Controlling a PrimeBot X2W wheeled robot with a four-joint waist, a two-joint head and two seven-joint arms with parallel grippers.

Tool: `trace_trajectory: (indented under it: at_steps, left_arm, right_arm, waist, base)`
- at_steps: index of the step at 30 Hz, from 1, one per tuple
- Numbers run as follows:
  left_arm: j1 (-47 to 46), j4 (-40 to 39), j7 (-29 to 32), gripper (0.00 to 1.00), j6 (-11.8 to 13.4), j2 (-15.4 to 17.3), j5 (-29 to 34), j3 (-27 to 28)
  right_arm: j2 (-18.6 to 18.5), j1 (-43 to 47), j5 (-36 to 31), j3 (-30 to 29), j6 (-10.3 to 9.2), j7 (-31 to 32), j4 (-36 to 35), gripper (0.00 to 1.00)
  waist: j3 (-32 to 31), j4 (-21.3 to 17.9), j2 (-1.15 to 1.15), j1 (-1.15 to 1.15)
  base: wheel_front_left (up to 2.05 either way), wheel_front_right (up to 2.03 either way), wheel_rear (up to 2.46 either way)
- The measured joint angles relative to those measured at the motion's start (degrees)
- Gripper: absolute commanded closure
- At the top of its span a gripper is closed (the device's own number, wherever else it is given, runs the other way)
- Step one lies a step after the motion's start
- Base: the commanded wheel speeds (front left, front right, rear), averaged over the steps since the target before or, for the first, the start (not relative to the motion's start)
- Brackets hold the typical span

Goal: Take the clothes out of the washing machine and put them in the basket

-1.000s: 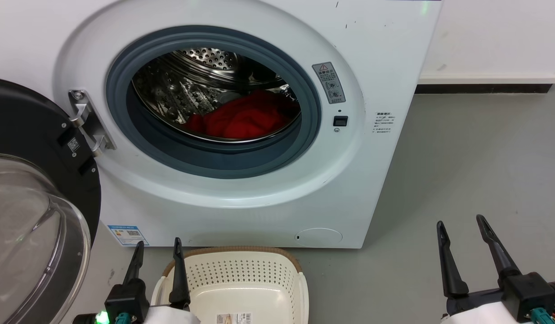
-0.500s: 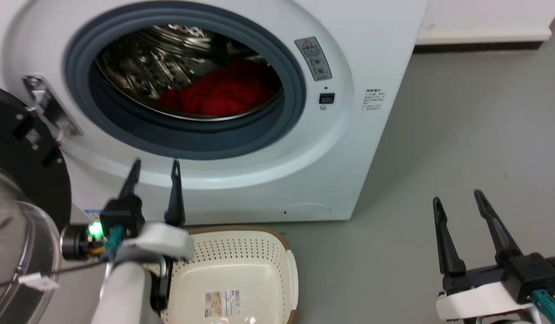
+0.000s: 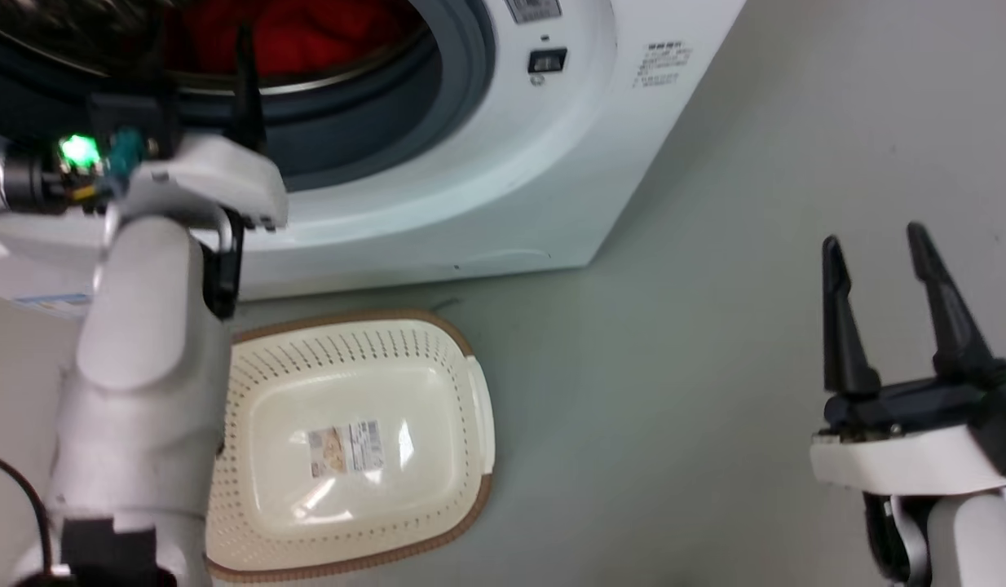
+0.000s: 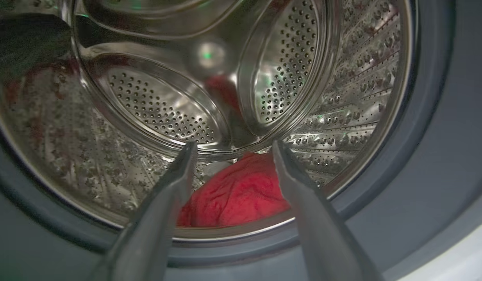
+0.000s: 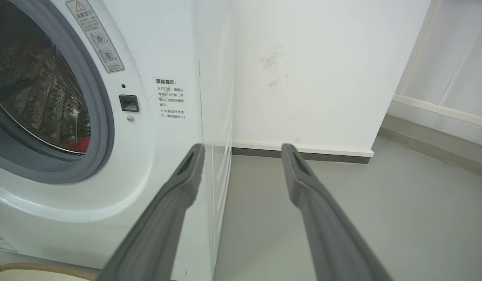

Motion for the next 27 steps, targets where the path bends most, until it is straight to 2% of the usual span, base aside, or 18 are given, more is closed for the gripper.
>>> trace_trajectory:
  at_steps: [6,12,17,27]
  left_arm:
    - [-12.6,8.8,0.0,0.00,-0.6,3.4,1.0,-0.8]
    - [-24.4,16.4,3.5,0.00,-1.7,7.4,2.0,-1.6]
    - [-35.2,21.6,8.4,0.00,-3.4,10.1,3.1,-3.3]
    - [-48.4,30.4,22.5,0.00,-5.7,12.2,4.2,-7.5]
  right_arm:
    - [0.0,-4.1,2.6,-0.4,0.00,0.0,-2.8,0.00]
    - [-0.1,-6.8,5.2,-0.7,0.00,0.0,-5.5,0.00]
    - [-0.1,-8.3,7.0,-0.7,0.00,0.0,-7.5,0.00]
    - [-0.1,-9.8,10.5,0.1,0.00,0.0,-11.4,0.00]
  waist:
    - [7.4,-2.3,0.00,0.01]
    - [14.3,-5.0,0.00,0.00]
    - [19.2,-6.9,0.00,0.00]
    - [26.1,-10.0,0.00,0.00]
  base:
    - [0.00,0.00,0.00]
    - [0.00,0.00,0.00]
    - [0.00,0.00,0.00]
    - [0.00,0.00,0.00]
